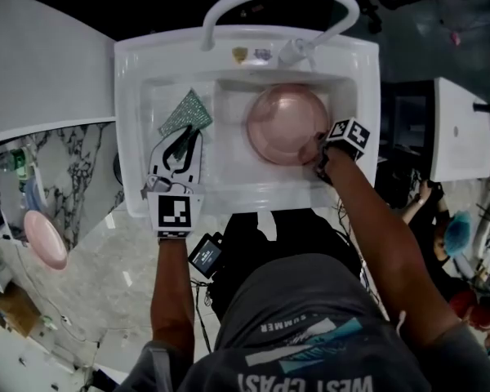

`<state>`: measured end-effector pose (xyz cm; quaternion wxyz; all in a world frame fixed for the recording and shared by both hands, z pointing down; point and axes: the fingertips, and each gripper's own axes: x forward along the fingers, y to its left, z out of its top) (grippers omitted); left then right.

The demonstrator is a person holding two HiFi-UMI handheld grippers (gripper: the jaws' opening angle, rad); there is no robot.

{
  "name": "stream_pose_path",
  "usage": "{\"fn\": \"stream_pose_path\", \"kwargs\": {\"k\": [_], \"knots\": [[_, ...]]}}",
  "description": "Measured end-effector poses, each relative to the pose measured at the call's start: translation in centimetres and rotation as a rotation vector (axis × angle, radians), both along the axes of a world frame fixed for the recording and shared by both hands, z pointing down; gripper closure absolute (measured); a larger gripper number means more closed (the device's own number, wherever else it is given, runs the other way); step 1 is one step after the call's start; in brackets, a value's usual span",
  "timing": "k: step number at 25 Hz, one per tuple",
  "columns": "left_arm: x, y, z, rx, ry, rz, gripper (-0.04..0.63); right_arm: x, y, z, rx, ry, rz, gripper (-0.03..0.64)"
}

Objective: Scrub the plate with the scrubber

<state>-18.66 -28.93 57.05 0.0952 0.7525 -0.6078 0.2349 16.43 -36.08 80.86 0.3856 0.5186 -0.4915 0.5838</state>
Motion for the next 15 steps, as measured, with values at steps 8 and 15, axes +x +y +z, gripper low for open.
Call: {"fn": "stream_pose_path", "kwargs": {"k": [8, 15], "knots": [[0.9, -0.5, -0.9, 0.026, 0.016, 0.011, 0.548, 0.2, 0.1, 1.8, -0.048, 0.019, -0.033, 0.561], [2.7, -0.6, -1.6, 0.023, -0.013, 0.084, 0.548, -1.0, 0.2, 0.1, 0.019, -0.098, -0.097, 0.578]]}}
